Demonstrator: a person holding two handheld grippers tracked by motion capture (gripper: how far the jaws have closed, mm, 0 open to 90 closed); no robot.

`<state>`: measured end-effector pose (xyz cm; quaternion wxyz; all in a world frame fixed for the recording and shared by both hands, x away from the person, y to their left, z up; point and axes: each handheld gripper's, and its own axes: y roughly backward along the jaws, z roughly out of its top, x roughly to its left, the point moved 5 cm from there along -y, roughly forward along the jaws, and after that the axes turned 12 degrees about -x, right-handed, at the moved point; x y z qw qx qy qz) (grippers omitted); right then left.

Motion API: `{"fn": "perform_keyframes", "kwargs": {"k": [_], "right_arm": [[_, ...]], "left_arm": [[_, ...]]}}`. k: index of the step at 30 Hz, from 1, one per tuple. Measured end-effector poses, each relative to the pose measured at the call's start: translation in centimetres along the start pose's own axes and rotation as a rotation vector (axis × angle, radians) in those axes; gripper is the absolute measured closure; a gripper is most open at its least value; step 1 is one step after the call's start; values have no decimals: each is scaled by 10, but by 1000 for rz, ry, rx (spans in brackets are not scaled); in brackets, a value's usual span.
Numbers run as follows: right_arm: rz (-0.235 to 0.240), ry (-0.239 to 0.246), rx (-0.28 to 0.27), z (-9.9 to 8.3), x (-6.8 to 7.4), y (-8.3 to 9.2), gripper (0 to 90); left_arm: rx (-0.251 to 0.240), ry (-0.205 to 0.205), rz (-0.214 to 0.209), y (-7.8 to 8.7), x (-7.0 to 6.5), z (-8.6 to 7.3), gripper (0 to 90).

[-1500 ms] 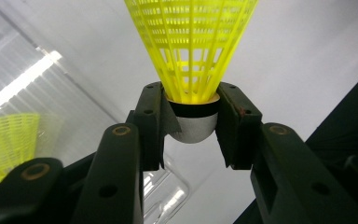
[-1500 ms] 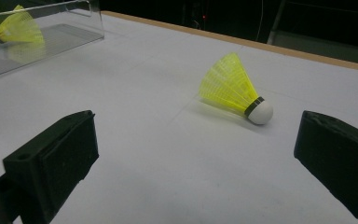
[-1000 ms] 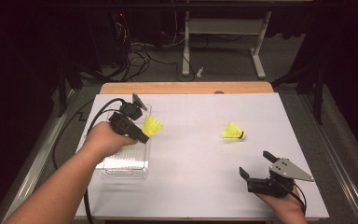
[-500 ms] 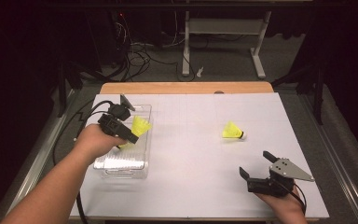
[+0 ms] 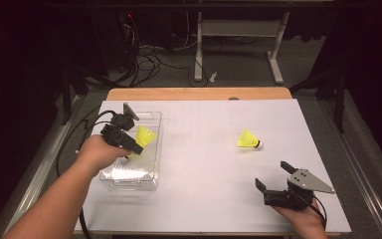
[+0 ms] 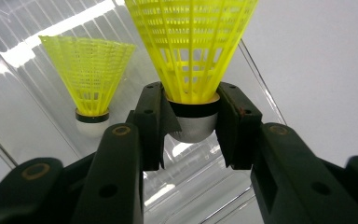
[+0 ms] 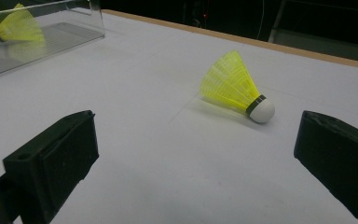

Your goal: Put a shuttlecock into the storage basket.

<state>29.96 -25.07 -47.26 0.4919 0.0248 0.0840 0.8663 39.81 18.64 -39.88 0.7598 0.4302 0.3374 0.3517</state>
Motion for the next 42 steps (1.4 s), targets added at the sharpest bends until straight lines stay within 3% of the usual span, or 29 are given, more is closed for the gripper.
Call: {"fn": "perform_keyframes", "kwargs": {"k": [9, 30, 42], "right_arm": [[0, 1, -1, 0, 0, 0, 4], [2, 5, 0, 0, 0, 0, 4], [1, 4, 2, -1, 0, 0, 4]], "left_arm": [[-13, 19, 10, 1, 4, 1, 648], [46, 28, 22, -31, 8, -5, 648], [63, 61, 31, -45, 16, -7, 648]]}}
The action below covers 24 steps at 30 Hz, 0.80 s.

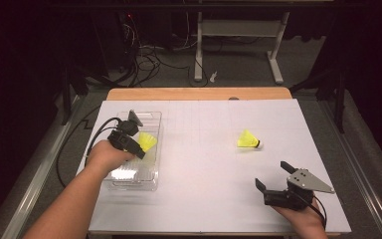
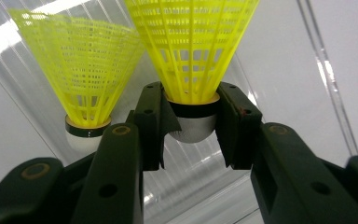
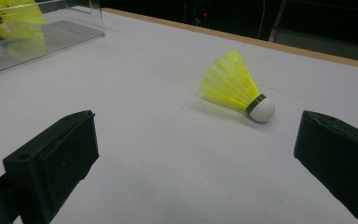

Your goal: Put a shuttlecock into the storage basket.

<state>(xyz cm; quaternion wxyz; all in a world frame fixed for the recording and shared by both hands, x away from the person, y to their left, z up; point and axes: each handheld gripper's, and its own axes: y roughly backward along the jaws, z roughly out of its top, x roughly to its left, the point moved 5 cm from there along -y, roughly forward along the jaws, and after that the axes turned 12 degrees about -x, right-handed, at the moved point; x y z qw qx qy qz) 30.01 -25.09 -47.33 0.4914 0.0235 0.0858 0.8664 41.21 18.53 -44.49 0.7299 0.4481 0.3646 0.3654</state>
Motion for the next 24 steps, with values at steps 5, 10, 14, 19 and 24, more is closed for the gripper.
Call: {"fn": "perform_keyframes", "kwargs": {"k": [5, 10, 14, 19, 24], "right_arm": [[2, 1, 1, 0, 0, 0, 4], [2, 2, 1, 0, 0, 0, 4], [2, 2, 1, 0, 0, 0, 4], [3, 3, 2, -1, 0, 0, 4], [3, 2, 5, -1, 0, 0, 4]], "left_arm": [[7, 6, 4, -5, 2, 1, 648], [14, 5, 6, -13, 1, 2, 648], [13, 10, 13, -17, 0, 3, 648], [18, 13, 16, -20, 1, 4, 647], [21, 13, 24, -25, 2, 5, 647]]}}
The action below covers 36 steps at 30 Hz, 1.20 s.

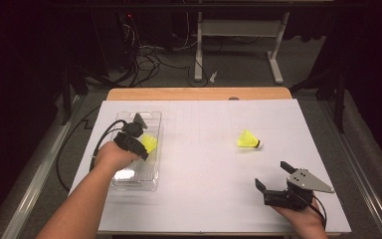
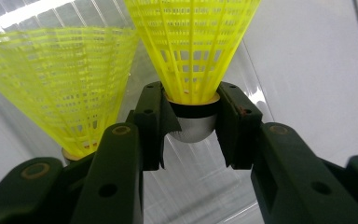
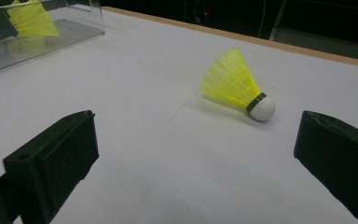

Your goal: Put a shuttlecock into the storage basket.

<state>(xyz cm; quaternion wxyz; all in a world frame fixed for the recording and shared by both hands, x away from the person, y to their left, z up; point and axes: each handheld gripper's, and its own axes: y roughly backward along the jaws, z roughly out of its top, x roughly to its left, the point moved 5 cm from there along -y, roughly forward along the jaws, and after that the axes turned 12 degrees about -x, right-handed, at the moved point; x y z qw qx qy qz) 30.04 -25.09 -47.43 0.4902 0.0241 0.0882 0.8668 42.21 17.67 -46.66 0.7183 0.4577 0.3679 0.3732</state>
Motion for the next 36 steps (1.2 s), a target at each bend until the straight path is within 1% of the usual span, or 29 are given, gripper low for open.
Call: {"fn": "perform_keyframes", "kwargs": {"k": [12, 21, 26, 28, 32, 36], "right_arm": [[0, 1, 1, 0, 0, 0, 4], [-1, 1, 0, 0, 0, 1, 4], [-1, 0, 2, 0, 0, 1, 4], [-1, 0, 1, 0, 0, 0, 4], [-1, 0, 2, 0, 0, 0, 4], [-1, 0, 1, 0, 1, 0, 4]], "left_arm": [[12, -4, 2, -9, -4, 0, 646], [18, -8, 7, -14, -4, -2, 645], [20, -3, 4, -15, -3, -4, 644], [15, 2, 1, -15, -3, -4, 643], [21, 0, -2, -13, -2, -5, 638], [16, -3, -12, -11, -3, -5, 611]]}}
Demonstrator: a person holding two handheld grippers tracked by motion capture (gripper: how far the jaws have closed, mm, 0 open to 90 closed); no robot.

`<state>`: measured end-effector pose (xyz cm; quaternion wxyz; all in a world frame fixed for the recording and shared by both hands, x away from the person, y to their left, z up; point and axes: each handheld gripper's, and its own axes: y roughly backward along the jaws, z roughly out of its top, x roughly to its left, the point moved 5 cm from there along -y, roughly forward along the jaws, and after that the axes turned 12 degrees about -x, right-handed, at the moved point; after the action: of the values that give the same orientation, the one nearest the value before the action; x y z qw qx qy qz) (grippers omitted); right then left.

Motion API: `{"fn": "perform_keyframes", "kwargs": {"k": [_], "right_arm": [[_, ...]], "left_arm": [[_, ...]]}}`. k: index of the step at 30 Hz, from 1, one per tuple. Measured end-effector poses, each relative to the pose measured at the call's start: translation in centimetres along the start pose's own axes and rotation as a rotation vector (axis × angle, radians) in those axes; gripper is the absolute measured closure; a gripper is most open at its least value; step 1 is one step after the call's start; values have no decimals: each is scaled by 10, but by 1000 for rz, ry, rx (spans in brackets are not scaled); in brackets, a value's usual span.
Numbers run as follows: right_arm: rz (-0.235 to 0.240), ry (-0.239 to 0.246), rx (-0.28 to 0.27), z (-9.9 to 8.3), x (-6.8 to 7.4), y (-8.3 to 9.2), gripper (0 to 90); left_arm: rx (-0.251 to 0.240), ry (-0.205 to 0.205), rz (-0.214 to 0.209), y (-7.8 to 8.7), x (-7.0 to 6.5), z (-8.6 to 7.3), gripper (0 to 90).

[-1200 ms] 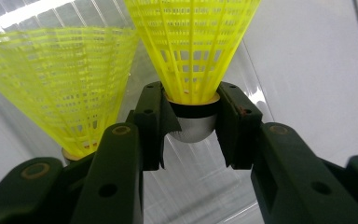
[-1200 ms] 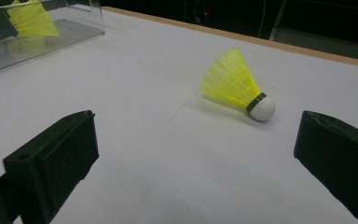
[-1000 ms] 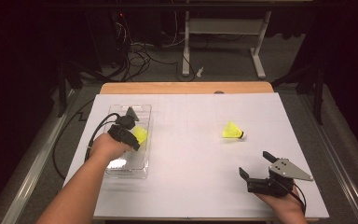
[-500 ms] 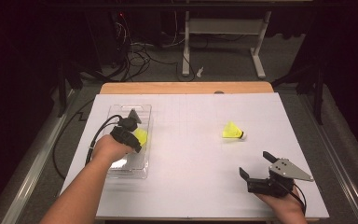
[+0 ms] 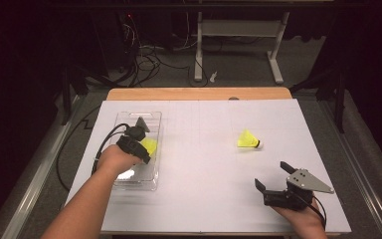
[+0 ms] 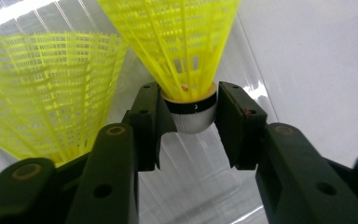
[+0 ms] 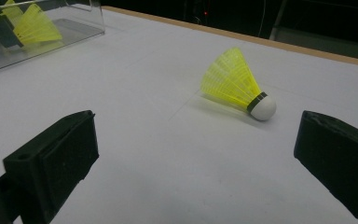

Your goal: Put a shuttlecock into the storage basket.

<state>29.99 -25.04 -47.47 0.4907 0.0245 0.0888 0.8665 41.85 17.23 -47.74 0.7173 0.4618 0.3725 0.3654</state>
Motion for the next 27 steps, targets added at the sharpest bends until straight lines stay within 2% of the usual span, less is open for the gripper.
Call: {"fn": "perform_keyframes", "kwargs": {"k": [10, 16, 23, 27], "right_arm": [[4, 2, -1, 0, 1, 0, 4], [7, 6, 1, 0, 1, -1, 4], [6, 7, 3, 0, 2, -1, 4], [8, 7, 2, 0, 2, -1, 4]], "left_arm": [[-13, 2, -12, 9, -3, -1, 536], [-7, -7, -26, 15, -6, -3, 520], [-7, -28, -31, 28, -12, -4, 475], [-11, -22, -36, 36, -13, -4, 450]]}}
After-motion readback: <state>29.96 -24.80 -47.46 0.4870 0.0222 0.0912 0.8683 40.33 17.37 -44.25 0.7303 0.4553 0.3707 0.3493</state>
